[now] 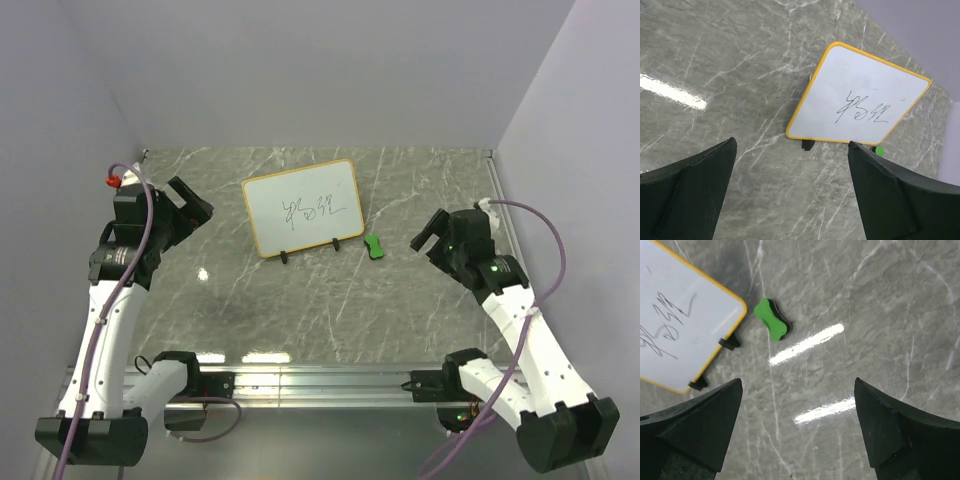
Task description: Erase the whiteboard
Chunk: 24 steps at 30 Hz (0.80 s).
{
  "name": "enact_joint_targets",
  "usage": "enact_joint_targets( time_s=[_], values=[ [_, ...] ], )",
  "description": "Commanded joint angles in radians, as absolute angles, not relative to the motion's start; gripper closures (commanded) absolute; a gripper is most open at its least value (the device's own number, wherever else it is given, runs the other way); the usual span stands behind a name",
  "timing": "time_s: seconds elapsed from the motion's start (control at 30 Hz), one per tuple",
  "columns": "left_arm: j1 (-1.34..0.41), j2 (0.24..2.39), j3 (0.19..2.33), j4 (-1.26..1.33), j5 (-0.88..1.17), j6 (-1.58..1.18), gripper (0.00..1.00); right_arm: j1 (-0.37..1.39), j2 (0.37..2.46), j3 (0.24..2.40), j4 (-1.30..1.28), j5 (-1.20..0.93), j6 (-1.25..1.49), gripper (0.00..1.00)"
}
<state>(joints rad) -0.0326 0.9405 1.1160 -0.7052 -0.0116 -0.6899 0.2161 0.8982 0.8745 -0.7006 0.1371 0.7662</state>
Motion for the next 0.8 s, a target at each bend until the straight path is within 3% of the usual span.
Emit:
enact_joint_targets(
  time_s=[0.0, 0.23, 0.47, 0.63, 0.77],
  values=[
    [-0.037, 0.927, 1.114, -0.709, 0.003, -0.66, 0.01, 0.264, 0.945, 0.894, -0.698, 0.095, 0.692, 0.01],
    [-0.037, 0.867, 1.051, -0.684, 0.048, -0.652, 0.01, 0.415, 1.247, 1.068, -0.804, 0.118, 0.531, 0.07],
    [-0.037, 0.815, 1.037, -0.736, 0.072, -0.629, 0.01, 0.428, 1.411, 1.121, -0.759, 0.075, 0.486, 0.07],
    [-0.037, 0.77, 1.009, -0.747, 0.083, -0.637, 0.0, 0.428, 1.564, 1.221, -0.741, 0.034, 0.4, 0.22],
    [-0.037, 0.773, 1.014, -0.756, 0.083, -0.63, 0.01, 0.428, 1.672, 1.304, -0.753, 0.04, 0.368, 0.22]
  ],
)
